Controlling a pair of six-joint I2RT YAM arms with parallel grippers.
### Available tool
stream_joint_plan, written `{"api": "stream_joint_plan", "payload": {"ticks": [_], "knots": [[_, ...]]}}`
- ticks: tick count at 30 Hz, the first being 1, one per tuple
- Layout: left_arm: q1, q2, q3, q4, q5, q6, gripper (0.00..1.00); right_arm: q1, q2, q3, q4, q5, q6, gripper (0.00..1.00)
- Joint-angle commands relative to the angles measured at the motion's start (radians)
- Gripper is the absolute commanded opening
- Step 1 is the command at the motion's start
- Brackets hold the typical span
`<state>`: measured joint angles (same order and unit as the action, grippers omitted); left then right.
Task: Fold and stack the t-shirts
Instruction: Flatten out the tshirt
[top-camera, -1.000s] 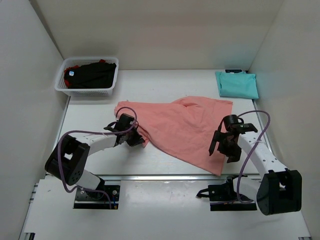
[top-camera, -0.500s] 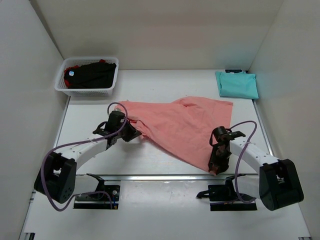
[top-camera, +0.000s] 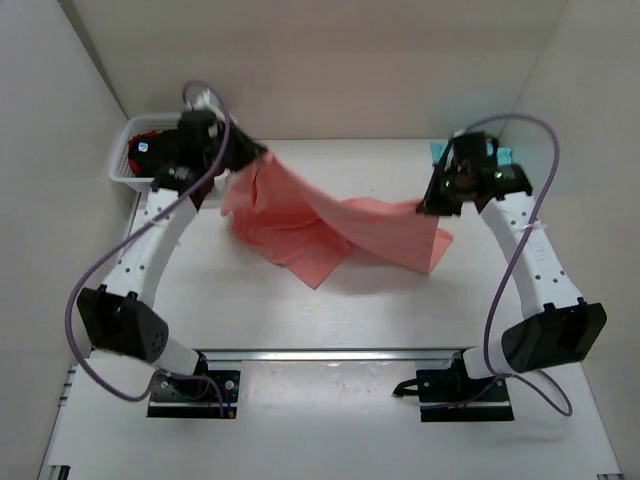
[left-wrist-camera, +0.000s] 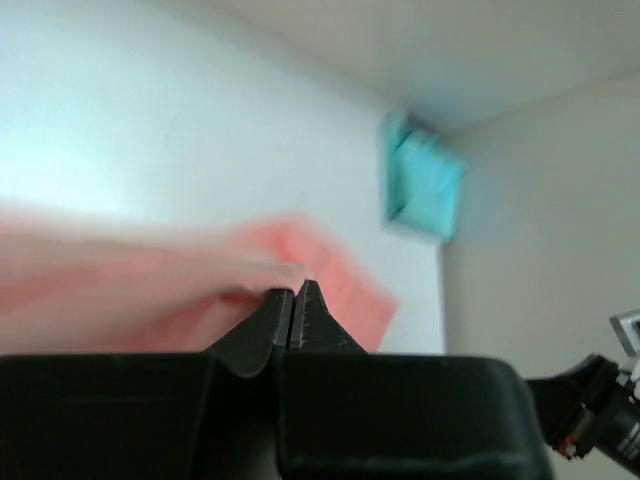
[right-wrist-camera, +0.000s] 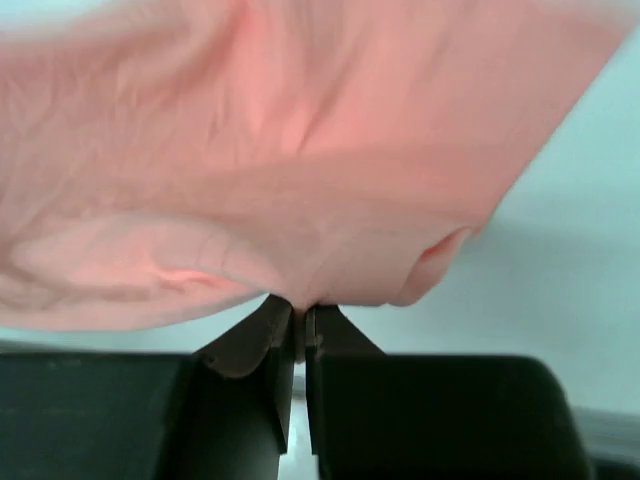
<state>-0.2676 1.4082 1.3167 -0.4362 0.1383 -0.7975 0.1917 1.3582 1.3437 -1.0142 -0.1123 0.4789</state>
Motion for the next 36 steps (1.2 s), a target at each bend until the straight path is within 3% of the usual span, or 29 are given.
{"api": "stream_joint_plan", "payload": {"ticks": [1, 3, 5, 6, 7, 9, 12, 17, 21, 24, 29, 36], "knots": [[0.054, 0.118, 0.433, -0.071, 0.042, 0.156, 0.0, -0.04, 0.077, 0.367, -0.057, 0.002, -0.126, 0.0], [0.076, 0.312, 0.89, -0.221, 0.072, 0.202, 0.0, -0.073, 0.16, 0.564, -0.047, 0.013, -0.175, 0.0], [0.093, 0.451, 1.2, -0.318, 0.087, 0.227, 0.0, -0.101, 0.217, 0.791, -0.057, 0.004, -0.193, 0.0], [0.111, 0.495, 1.301, -0.344, 0.105, 0.218, 0.0, -0.124, 0.238, 0.825, -0.058, -0.019, -0.197, 0.0], [0.131, 0.479, 1.296, -0.332, 0.124, 0.205, 0.0, -0.141, 0.248, 0.874, -0.066, -0.033, -0.192, 0.0], [0.14, 0.358, 1.041, -0.253, 0.115, 0.23, 0.0, -0.135, 0.219, 0.862, -0.031, -0.041, -0.198, 0.0], [0.105, 0.148, 0.769, -0.147, -0.009, 0.313, 0.0, -0.127, 0.126, 0.733, 0.029, -0.03, -0.207, 0.01], [0.094, 0.097, 0.889, -0.239, -0.104, 0.365, 0.0, -0.098, 0.019, 0.706, 0.083, 0.063, -0.23, 0.0], [0.079, 0.032, 0.914, -0.168, -0.17, 0.379, 0.0, -0.087, -0.051, 0.733, 0.141, 0.135, -0.266, 0.0], [0.085, 0.014, 0.929, -0.124, -0.2, 0.363, 0.0, -0.148, -0.073, 0.75, 0.175, 0.067, -0.258, 0.0], [0.071, 0.083, 0.954, -0.102, -0.192, 0.368, 0.0, -0.175, -0.012, 0.787, 0.183, -0.013, -0.267, 0.01], [-0.01, 0.263, 0.934, -0.124, -0.252, 0.425, 0.0, -0.147, 0.237, 0.804, 0.18, -0.096, -0.255, 0.0]]}}
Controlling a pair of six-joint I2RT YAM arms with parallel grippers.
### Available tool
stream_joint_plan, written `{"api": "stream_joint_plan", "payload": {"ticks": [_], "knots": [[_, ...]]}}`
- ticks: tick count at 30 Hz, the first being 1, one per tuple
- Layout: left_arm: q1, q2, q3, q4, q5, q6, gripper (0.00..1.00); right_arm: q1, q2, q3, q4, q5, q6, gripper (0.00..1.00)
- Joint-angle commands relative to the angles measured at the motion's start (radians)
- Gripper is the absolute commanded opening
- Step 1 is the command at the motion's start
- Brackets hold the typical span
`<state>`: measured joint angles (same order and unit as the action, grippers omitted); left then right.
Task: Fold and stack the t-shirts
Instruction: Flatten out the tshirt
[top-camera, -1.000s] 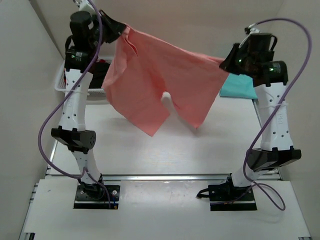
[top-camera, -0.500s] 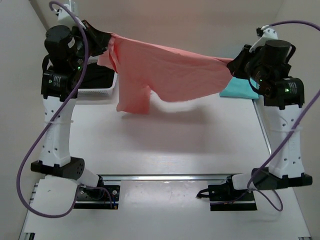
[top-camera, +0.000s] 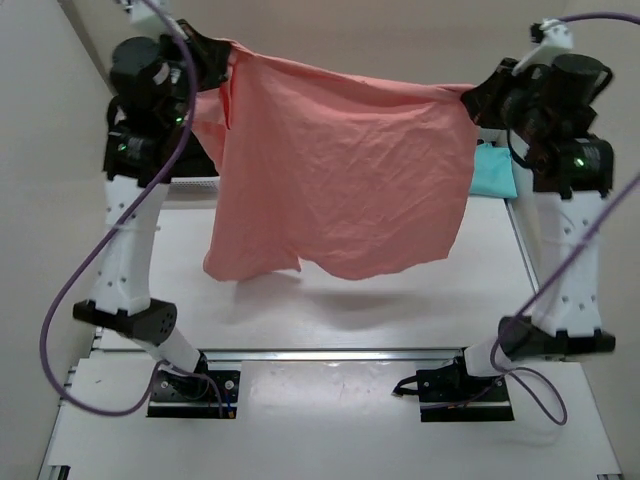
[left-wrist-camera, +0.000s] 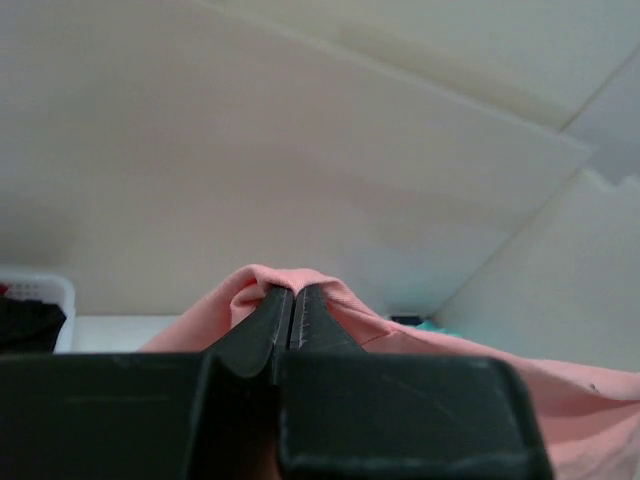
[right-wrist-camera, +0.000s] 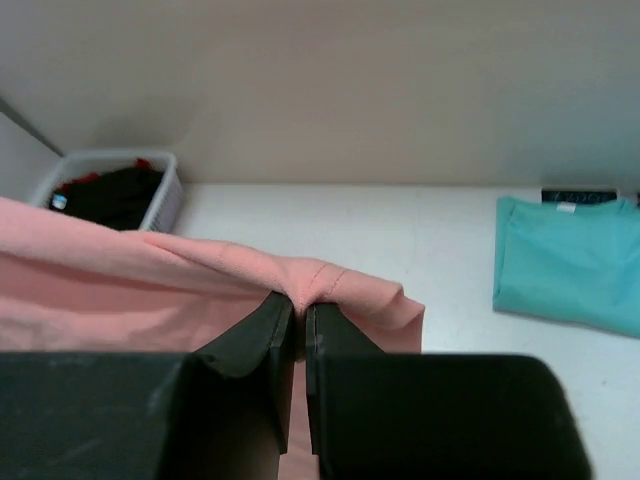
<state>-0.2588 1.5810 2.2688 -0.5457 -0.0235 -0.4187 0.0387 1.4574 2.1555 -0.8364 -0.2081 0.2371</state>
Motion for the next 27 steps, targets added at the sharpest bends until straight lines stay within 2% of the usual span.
{"api": "stream_joint_plan", "payload": {"ticks": [1, 5, 10, 12, 15, 17, 20, 23, 24, 26, 27], "knots": [[-0.019, 0.112, -0.009, -0.017, -0.093, 0.06, 0.0, 0.01, 0.158, 0.007, 0.003, 0.003, -0.018, 0.0], [-0.013, 0.241, 0.104, -0.046, -0.113, 0.083, 0.0, 0.027, 0.291, 0.13, 0.013, 0.018, -0.025, 0.0], [0.006, 0.226, 0.156, -0.003, -0.157, 0.165, 0.0, 0.003, 0.354, 0.309, -0.017, -0.022, -0.004, 0.0], [0.021, 0.192, 0.155, 0.018, -0.171, 0.181, 0.0, 0.004, 0.31, 0.299, 0.028, -0.014, -0.015, 0.0], [0.012, 0.11, 0.123, 0.09, -0.207, 0.227, 0.0, -0.013, 0.223, 0.183, 0.089, -0.034, -0.004, 0.0], [-0.017, 0.045, 0.088, 0.069, -0.236, 0.256, 0.0, -0.037, 0.195, 0.129, 0.065, -0.039, 0.011, 0.01], [-0.04, -0.099, -0.11, 0.042, -0.247, 0.236, 0.0, -0.037, 0.111, -0.042, 0.022, -0.033, 0.001, 0.0], [-0.054, -0.284, -0.537, 0.088, -0.233, 0.163, 0.0, -0.059, 0.043, -0.282, 0.022, -0.047, 0.014, 0.0], [-0.063, -0.35, -0.599, 0.101, -0.234, 0.117, 0.01, -0.057, 0.026, -0.377, 0.022, -0.057, 0.014, 0.0], [-0.066, -0.428, -0.849, 0.101, -0.204, 0.056, 0.01, -0.056, -0.003, -0.512, 0.02, -0.074, 0.013, 0.0], [-0.059, -0.472, -0.903, 0.087, -0.178, 0.008, 0.03, -0.065, -0.006, -0.595, 0.014, -0.082, 0.016, 0.0]]}}
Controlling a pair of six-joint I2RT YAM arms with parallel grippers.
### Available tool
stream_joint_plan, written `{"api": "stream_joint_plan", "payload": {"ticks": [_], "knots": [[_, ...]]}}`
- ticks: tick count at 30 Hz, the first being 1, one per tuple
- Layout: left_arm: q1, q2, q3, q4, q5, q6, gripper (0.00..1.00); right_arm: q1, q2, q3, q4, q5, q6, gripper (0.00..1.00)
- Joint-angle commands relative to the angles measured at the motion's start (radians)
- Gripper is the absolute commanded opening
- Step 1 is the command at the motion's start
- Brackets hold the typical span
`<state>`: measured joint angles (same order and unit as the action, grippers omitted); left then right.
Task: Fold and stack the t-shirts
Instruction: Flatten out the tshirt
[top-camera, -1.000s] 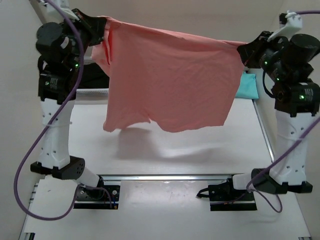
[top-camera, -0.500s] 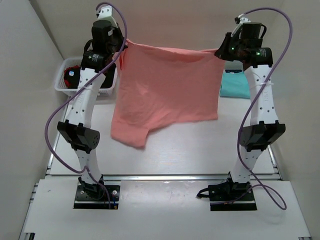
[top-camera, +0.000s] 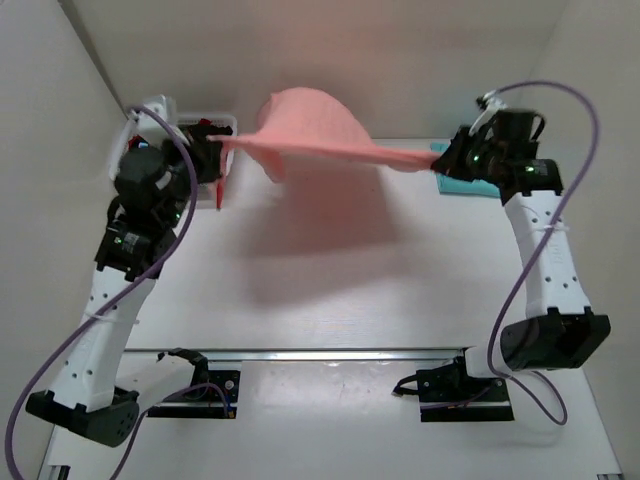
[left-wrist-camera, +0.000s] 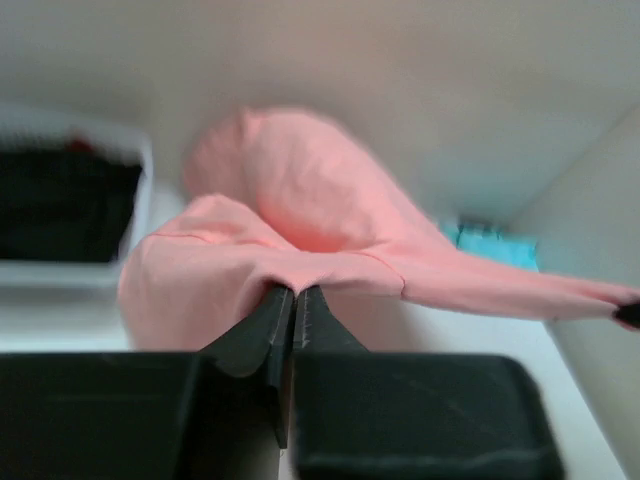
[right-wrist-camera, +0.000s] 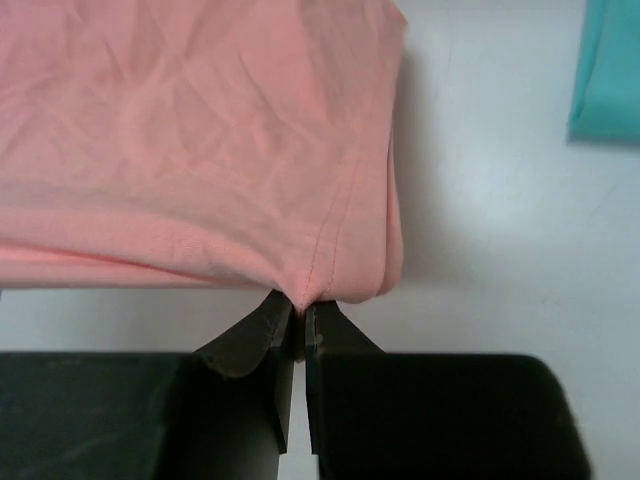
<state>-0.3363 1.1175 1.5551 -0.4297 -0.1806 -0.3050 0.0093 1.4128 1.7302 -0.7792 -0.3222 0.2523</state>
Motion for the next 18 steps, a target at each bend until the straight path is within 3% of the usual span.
{"api": "stream_joint_plan", "payload": {"ticks": [1, 2, 5, 7, 14, 18], "knots": [[0.029, -0.024, -0.296, -0.033, 0.045, -0.152, 0.11, -0.035, 0.023, -0.248, -0.031, 0.019, -0.001, 0.0], [0.043, -0.054, -0.402, -0.047, 0.076, -0.179, 0.26, -0.045, 0.009, -0.283, -0.028, 0.015, 0.007, 0.0], [0.081, -0.137, -0.651, -0.009, 0.242, -0.288, 0.33, -0.057, -0.003, -0.44, -0.014, -0.004, 0.001, 0.0], [0.082, -0.194, -0.743, 0.014, 0.318, -0.342, 0.48, -0.061, -0.002, -0.52, -0.014, -0.006, -0.001, 0.0], [0.118, -0.272, -0.917, -0.018, 0.36, -0.348, 0.6, -0.069, 0.0, -0.665, -0.014, 0.037, 0.002, 0.0], [0.157, -0.308, -1.007, -0.008, 0.278, -0.371, 0.59, -0.063, 0.011, -0.685, -0.045, 0.112, -0.007, 0.0]]}}
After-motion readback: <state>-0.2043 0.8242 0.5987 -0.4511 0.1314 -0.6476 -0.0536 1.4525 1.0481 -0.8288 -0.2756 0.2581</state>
